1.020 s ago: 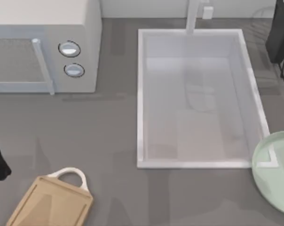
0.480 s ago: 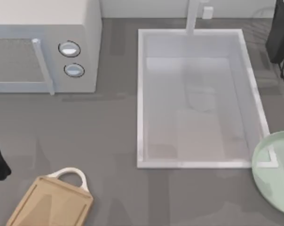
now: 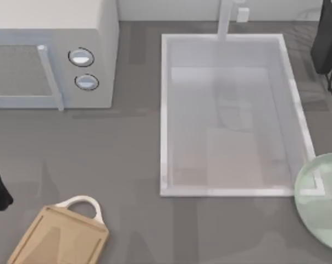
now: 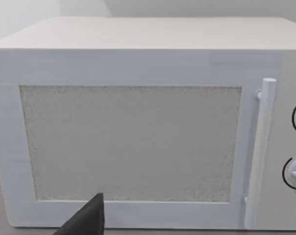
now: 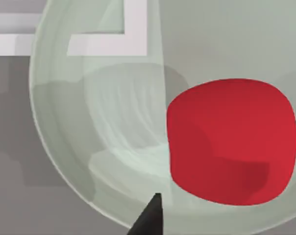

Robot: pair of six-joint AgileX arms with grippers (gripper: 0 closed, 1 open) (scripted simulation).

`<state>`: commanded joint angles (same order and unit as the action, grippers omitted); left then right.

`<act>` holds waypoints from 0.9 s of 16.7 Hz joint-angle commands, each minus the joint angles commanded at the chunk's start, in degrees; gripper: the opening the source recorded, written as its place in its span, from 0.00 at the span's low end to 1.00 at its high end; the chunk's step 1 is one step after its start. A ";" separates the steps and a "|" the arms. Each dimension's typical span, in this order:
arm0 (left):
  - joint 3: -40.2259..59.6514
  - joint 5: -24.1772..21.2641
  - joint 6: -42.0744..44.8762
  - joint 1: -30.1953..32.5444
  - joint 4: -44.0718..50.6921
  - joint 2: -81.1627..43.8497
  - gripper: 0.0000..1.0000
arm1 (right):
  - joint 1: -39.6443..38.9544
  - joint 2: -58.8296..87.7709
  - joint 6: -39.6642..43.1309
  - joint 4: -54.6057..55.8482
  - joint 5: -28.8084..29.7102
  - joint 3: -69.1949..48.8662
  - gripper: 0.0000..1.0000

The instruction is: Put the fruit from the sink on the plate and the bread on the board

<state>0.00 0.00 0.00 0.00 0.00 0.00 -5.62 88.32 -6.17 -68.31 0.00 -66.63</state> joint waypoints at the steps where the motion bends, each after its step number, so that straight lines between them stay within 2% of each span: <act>1: 0.00 0.00 0.00 0.00 0.00 0.00 1.00 | 0.00 0.00 0.00 0.00 0.00 0.00 0.90; 2: 0.00 0.00 0.00 0.00 0.00 0.00 1.00 | 0.00 0.00 0.00 0.00 0.00 0.00 0.98; 3: 0.00 0.00 0.00 0.00 0.00 0.00 1.00 | 0.00 0.00 0.00 0.00 0.00 0.00 1.00; 15: 0.00 0.00 0.00 0.00 0.00 0.00 1.00 | 0.19 -3.02 0.27 2.99 0.00 2.91 1.00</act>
<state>0.00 0.00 0.00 0.00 0.00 0.00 -5.43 85.30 -5.90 -65.32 0.00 -63.72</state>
